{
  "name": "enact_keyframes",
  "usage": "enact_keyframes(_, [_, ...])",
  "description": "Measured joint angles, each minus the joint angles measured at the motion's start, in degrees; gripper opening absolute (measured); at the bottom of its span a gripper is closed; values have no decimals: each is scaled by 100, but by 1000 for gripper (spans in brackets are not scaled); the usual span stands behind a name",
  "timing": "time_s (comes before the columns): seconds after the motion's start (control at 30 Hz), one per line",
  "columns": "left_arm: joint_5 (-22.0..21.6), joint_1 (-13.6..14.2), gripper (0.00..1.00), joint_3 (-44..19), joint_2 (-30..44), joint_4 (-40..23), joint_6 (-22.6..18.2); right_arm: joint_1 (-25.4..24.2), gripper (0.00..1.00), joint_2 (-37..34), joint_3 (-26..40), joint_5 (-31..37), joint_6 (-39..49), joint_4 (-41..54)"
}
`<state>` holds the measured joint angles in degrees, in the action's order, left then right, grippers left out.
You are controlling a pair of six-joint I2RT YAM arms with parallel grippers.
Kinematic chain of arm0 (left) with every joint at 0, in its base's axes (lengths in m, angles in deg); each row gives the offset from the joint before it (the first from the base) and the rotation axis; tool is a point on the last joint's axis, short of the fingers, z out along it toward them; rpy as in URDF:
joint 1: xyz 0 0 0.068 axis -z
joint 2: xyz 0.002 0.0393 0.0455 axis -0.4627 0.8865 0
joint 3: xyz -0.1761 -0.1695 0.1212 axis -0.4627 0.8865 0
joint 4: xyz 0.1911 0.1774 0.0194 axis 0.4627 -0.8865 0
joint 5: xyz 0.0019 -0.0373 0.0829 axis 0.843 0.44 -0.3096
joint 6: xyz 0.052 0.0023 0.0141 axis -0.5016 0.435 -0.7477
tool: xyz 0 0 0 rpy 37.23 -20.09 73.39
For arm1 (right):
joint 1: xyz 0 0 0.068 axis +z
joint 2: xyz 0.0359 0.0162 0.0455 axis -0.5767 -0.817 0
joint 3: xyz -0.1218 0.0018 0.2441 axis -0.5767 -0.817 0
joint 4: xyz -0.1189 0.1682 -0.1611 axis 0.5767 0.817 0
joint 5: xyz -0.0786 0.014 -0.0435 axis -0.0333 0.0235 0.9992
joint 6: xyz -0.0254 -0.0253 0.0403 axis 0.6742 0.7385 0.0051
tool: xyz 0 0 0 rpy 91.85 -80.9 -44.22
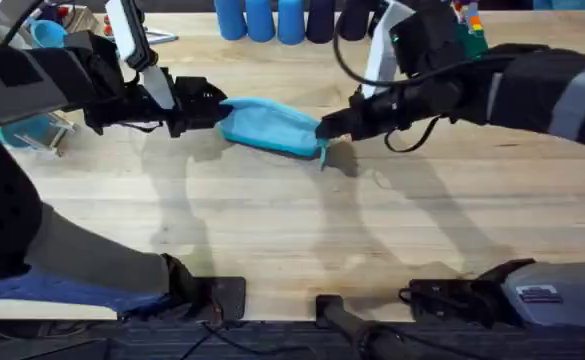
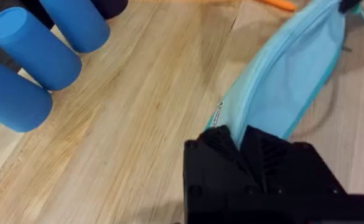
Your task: Unzip the bag, pick up the pens from the table one at a time and place them inside, then zip the bag closed.
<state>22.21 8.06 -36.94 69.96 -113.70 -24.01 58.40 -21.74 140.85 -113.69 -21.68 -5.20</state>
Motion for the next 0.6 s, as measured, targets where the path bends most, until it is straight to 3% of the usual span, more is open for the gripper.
enact_keyframes(0.6, [38,25,42,0,0,-17,0,-353,32,551,21,-94,-1,10])
